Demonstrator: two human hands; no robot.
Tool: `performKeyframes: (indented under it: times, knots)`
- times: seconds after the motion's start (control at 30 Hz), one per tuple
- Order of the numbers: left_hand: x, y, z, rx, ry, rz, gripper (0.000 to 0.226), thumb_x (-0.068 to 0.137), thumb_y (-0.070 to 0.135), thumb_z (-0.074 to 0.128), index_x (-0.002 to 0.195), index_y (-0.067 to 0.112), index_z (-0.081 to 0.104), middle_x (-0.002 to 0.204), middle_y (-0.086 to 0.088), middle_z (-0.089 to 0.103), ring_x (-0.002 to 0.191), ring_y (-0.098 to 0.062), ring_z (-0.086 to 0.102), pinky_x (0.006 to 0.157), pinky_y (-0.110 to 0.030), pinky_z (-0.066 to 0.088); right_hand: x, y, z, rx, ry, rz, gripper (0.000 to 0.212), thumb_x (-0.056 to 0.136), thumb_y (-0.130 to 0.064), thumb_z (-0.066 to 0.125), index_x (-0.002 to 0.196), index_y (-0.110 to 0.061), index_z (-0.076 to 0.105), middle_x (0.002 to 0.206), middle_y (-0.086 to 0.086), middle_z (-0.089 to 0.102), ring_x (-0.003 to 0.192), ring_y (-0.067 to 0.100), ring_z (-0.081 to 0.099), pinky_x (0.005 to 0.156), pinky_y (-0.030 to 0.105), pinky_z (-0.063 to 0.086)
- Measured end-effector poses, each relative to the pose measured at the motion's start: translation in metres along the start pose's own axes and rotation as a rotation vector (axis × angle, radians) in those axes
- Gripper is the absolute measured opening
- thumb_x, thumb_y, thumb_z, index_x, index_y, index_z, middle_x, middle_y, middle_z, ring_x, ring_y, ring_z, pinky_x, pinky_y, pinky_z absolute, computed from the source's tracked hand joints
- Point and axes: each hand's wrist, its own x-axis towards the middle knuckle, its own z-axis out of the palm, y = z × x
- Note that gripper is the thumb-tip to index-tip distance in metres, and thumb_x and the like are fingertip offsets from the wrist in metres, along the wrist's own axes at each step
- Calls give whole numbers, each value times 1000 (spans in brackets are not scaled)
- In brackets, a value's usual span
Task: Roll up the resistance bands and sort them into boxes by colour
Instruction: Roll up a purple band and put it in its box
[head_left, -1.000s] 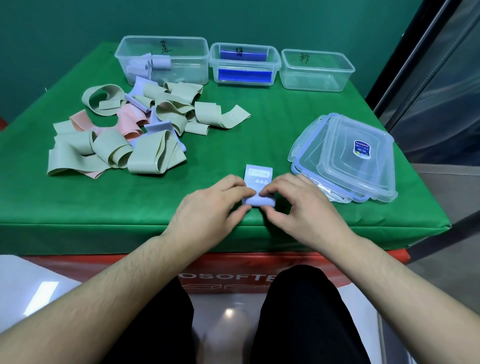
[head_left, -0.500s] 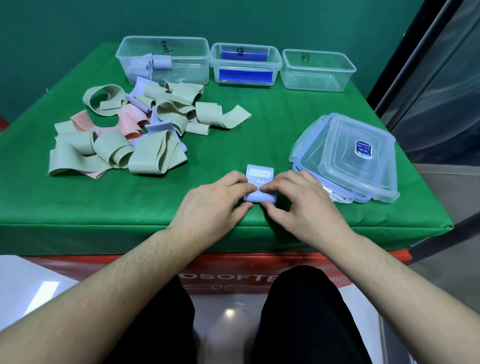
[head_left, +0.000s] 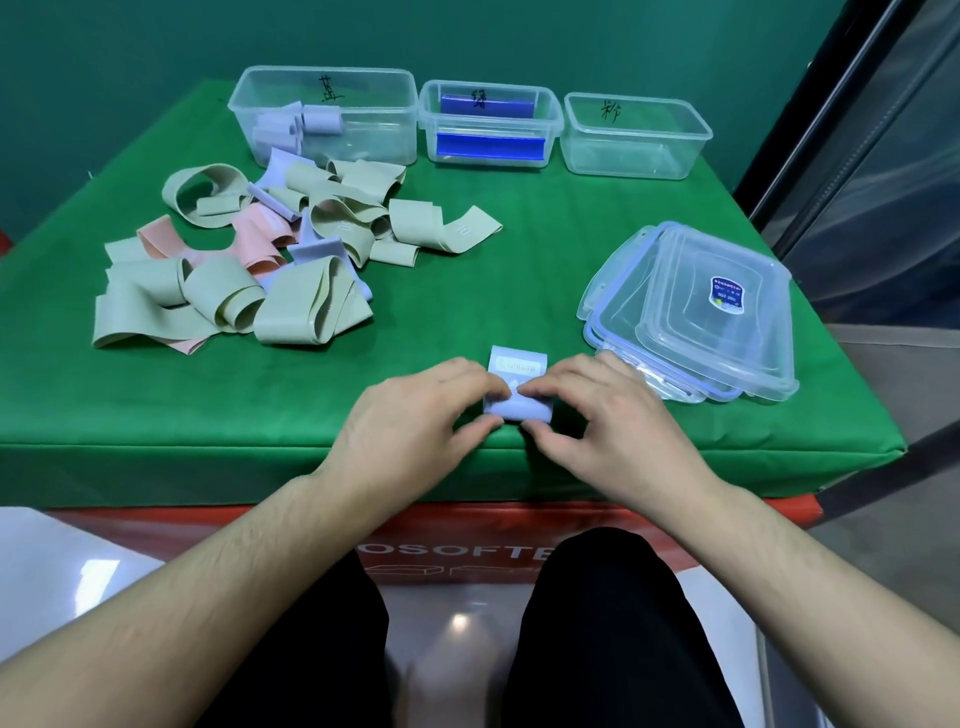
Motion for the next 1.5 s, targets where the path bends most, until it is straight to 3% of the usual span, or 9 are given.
performKeyframes:
  times: [0.2, 0.37, 0.53, 0.63, 0.83, 0.97, 1.13, 1.33, 1.5]
  knots:
    - [-7, 2, -1, 13, -8, 14, 18, 86, 38, 68, 104, 35, 64, 106, 22, 64, 75, -5, 62, 50, -24, 48, -6, -3, 1, 10, -2, -2, 32, 82, -40, 59, 104, -22, 74, 95, -9, 65, 81, 17, 50, 78, 36, 47]
    - [-6, 0, -1, 0, -49, -23, 28, 89, 49, 52, 110, 35, 64, 109, 19, 57, 64, -6, 53, 50, -28, 47, -3, -6, 0, -11, 10, 22, 36, 82, -37, 61, 114, -23, 69, 101, -8, 62, 88, 20, 52, 82, 38, 46]
    - [-4, 2, -1, 9, -76, -51, 30, 91, 49, 52, 115, 35, 63, 114, 20, 52, 64, -4, 44, 54, -25, 42, -3, -4, 4, -7, 9, 2, 24, 82, -34, 66, 103, -24, 70, 97, -7, 62, 85, 22, 53, 79, 43, 47]
    - [-5, 5, -2, 10, -48, -41, 29, 90, 45, 56, 116, 33, 60, 116, 17, 46, 58, -6, 39, 49, -28, 43, -2, -3, 5, 7, 13, 19, 24, 84, -36, 62, 102, -23, 71, 96, -7, 63, 85, 22, 54, 79, 41, 47]
    - [-3, 6, 2, 58, -41, -28, 25, 89, 36, 61, 113, 32, 60, 110, 16, 48, 68, -13, 58, 46, -25, 36, -1, -2, 9, 3, 17, 72, 31, 84, -39, 59, 108, -24, 71, 98, -9, 61, 89, 18, 50, 83, 35, 43]
    - [1, 4, 3, 56, -46, -47, 25, 92, 38, 57, 116, 32, 60, 110, 16, 48, 68, -15, 58, 49, -24, 35, -1, -1, 10, -39, 72, 40, 31, 83, -32, 65, 112, -22, 68, 101, -6, 60, 90, 22, 51, 82, 37, 44]
    - [3, 4, 4, 48, -76, -78, 28, 95, 40, 54, 122, 34, 58, 116, 18, 45, 74, -13, 57, 54, -26, 36, 1, 0, 10, -26, 66, 53, 27, 84, -37, 60, 105, -23, 69, 98, -8, 61, 88, 21, 51, 80, 41, 46]
    - [5, 3, 7, 51, -38, -54, 23, 91, 38, 57, 114, 33, 57, 113, 16, 47, 68, -16, 58, 49, -26, 37, 3, 2, 13, -21, 68, 88, 32, 84, -40, 57, 108, -23, 70, 100, -8, 62, 89, 19, 48, 81, 43, 45]
    - [8, 2, 8, 91, -33, -61, 27, 91, 37, 60, 118, 33, 57, 114, 16, 46, 69, -18, 59, 51, -25, 34, 3, 1, 13, -91, 98, 85, 33, 83, -35, 62, 115, -26, 65, 107, -6, 57, 95, 21, 47, 83, 38, 40]
